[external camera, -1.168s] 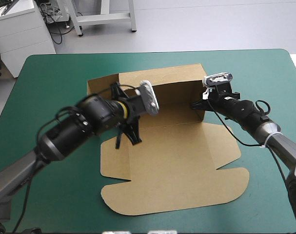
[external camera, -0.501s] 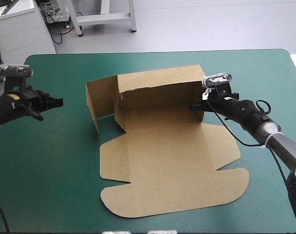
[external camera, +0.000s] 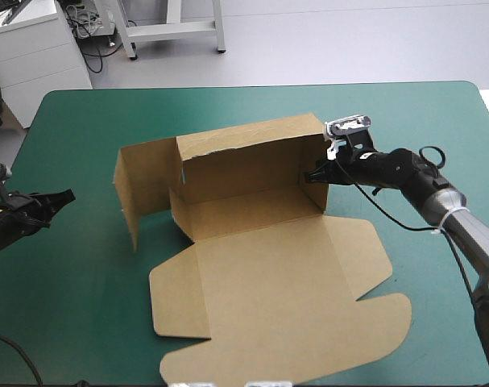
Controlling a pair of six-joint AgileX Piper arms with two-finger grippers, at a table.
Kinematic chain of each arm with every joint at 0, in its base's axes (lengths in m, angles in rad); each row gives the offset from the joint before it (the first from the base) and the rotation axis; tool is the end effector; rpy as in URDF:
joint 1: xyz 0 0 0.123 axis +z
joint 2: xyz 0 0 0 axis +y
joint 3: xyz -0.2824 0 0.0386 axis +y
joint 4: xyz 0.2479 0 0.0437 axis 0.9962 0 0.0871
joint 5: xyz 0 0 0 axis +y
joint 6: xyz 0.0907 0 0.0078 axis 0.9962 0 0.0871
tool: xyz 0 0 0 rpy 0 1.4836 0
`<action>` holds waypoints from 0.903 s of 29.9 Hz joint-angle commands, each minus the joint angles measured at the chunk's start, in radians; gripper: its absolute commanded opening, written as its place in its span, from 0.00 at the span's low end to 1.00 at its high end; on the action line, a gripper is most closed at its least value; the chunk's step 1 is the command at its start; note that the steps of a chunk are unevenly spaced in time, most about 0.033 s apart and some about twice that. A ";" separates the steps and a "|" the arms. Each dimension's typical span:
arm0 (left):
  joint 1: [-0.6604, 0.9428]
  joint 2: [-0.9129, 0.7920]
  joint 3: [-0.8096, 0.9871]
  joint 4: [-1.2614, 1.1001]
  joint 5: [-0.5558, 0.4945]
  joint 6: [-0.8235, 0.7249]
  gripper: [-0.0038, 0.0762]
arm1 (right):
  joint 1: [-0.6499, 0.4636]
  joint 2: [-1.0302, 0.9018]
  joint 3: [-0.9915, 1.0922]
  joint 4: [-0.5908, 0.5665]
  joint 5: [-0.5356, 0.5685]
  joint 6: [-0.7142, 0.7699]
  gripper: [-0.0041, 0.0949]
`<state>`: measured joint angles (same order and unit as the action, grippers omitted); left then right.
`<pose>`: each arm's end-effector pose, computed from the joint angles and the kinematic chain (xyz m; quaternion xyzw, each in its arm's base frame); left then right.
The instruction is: Fold the box
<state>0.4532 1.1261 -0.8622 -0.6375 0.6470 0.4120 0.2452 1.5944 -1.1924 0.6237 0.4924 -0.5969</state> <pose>0.2191 0.0703 0.3158 -0.1820 0.8806 -0.0972 0.4266 0.3391 0.1108 0.2895 -0.1813 0.8866 0.1697 0.3903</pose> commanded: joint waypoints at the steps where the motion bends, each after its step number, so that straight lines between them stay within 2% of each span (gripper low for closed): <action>1: 0.003 -0.011 -0.028 -0.058 -0.062 0.002 0.01 | -0.002 -0.042 -0.177 -0.278 0.210 0.349 0.02; 2: 0.003 -0.011 -0.028 -0.058 -0.064 -0.009 0.01 | -0.002 -0.042 -0.234 -0.370 0.279 0.457 0.02; 5: 0.003 -0.011 -0.028 -0.061 -0.072 -0.021 0.01 | -0.002 -0.042 -0.340 -0.490 0.441 0.597 0.02; 9: 0.003 -0.011 -0.028 -0.062 -0.075 -0.021 0.01 | -0.002 -0.042 -0.410 -0.508 0.568 0.659 0.02; 15: 0.003 -0.011 -0.027 -0.062 -0.075 -0.056 0.01 | -0.002 -0.019 -0.397 -0.493 0.730 0.698 0.02; 21: 0.003 -0.011 -0.027 -0.062 -0.071 -0.056 0.01 | -0.002 0.012 -0.389 -0.503 0.692 0.697 0.02; 27: 0.003 -0.011 -0.027 -0.062 -0.064 -0.056 0.01 | -0.002 0.061 -0.393 -0.576 0.674 0.697 0.02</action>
<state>0.4551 1.1327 -0.8622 -0.6629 0.6179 0.3622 0.2459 1.6754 -1.5575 0.0793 1.2050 0.0974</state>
